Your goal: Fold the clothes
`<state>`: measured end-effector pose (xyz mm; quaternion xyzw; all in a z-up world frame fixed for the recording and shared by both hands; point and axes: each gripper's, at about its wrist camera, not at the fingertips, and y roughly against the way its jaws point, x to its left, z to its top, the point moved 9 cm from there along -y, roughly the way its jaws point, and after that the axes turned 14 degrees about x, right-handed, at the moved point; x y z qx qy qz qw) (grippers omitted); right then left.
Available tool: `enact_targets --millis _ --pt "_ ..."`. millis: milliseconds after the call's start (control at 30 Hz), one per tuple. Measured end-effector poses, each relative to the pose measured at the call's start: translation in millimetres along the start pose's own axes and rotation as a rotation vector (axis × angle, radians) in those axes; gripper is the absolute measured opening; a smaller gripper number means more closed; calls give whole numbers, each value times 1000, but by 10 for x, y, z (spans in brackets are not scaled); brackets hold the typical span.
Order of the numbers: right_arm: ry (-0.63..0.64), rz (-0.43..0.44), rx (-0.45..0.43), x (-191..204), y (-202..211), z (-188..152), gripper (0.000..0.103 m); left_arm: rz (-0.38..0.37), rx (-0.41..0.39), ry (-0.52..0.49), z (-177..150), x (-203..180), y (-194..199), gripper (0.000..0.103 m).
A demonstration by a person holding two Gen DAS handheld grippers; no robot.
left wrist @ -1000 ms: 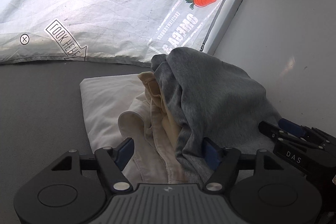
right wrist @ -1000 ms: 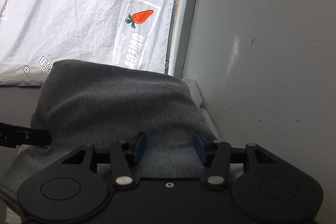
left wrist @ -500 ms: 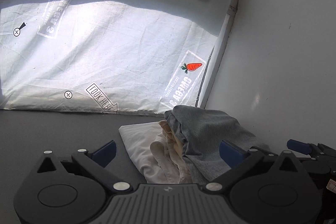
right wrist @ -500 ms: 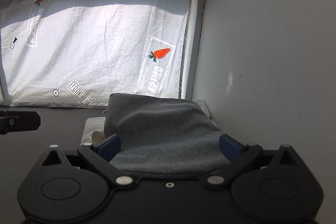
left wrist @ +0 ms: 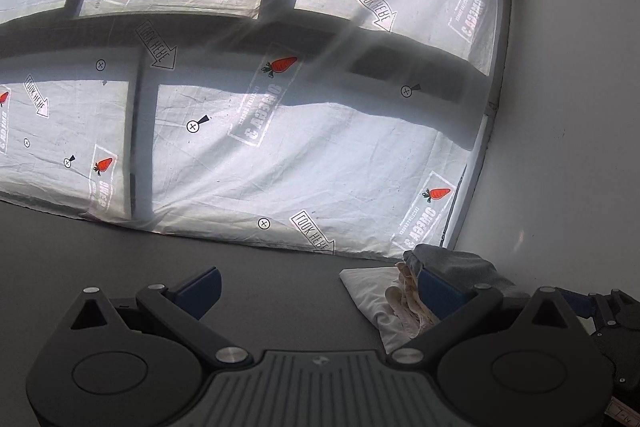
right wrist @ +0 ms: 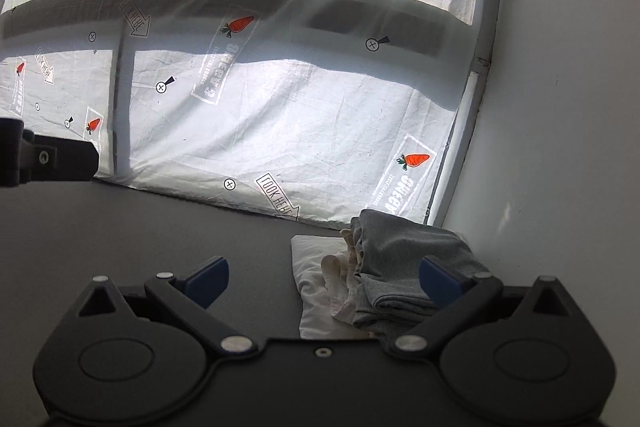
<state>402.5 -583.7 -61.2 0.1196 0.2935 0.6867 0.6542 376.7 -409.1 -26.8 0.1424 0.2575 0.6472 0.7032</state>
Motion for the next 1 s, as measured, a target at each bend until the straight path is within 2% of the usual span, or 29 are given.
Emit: enact_targets --millis 133,267,367,467,600,767,1000 --pt "66 68 -41 492 378 60 103 54 23 17 -137 425 352 103" --pt "-11 182 -50 905 779 79 103 123 27 -26 -337 951 751 103" --pt "-43 202 -23 1373 986 3 103 121 21 -32 -448 1363 1058 103" --pt "-74 221 4 1842 1194 -73 103 102 57 -46 -543 1769 1284 103" --pt "-98 224 34 2448 1513 -157 103 121 90 -97 -611 2221 1581 103" --pt "-122 205 57 3027 1896 -270 103 125 86 -133 -698 2700 1943 103" --pt "-130 172 112 3543 2292 -489 103 114 149 -88 -955 3190 2265 103"
